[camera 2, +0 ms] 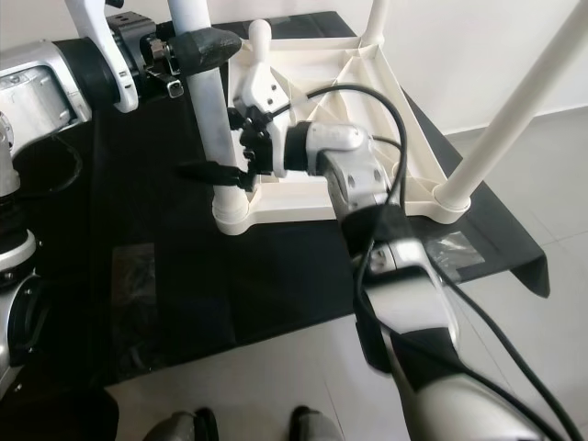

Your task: Building children table

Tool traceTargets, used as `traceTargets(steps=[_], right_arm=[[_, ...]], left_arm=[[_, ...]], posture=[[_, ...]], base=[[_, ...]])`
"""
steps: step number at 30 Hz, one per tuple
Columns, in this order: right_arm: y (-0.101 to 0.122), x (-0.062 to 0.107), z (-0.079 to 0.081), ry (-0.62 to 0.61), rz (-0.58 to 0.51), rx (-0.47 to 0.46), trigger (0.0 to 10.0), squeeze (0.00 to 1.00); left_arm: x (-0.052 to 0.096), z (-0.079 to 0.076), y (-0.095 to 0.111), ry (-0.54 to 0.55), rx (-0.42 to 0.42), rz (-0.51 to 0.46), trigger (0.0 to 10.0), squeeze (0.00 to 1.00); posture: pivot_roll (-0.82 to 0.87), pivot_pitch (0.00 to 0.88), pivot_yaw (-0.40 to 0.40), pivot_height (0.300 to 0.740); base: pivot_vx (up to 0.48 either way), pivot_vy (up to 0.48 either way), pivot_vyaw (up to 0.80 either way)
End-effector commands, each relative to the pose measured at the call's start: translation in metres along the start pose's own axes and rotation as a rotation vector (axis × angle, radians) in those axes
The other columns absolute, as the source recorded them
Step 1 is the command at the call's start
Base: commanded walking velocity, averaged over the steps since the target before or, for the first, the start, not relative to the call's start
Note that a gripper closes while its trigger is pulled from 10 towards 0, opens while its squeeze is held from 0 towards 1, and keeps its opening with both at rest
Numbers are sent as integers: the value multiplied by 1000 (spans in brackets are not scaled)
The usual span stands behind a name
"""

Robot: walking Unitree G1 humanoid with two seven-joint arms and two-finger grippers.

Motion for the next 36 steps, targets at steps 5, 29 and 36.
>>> traceTargets(steps=[5,29,36], right_arm=[[-12,1,3,46,25,-4,0,0],[-30,13,3,-83,-24,-59,0,0],[-100,-11,32,-714,58,-343,0,0]], left_arm=[[6,-7,-2,-46,29,13,0,0],[16,-13,14,-20,15,-50,10000,1000],[18,0,22,20,29,-68,10000,0]], posture=[[16,263,-29,740],[-59,212,-36,740],[-79,190,-39,740]], base=[[0,0,0],[0,0,0],[0,0,0]])
Point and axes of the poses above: a point about 5 cm out from each wrist's last joint towards the gripper, its own x axis pointing back from the gripper into the wrist, its own y axis along the axis of the wrist's last joint, z = x × y, the point moved 6 cm from there along -x, pointing out of the wrist towards the gripper, and after that the axes turned 4 degrees about -x, right-handed, at the moved point
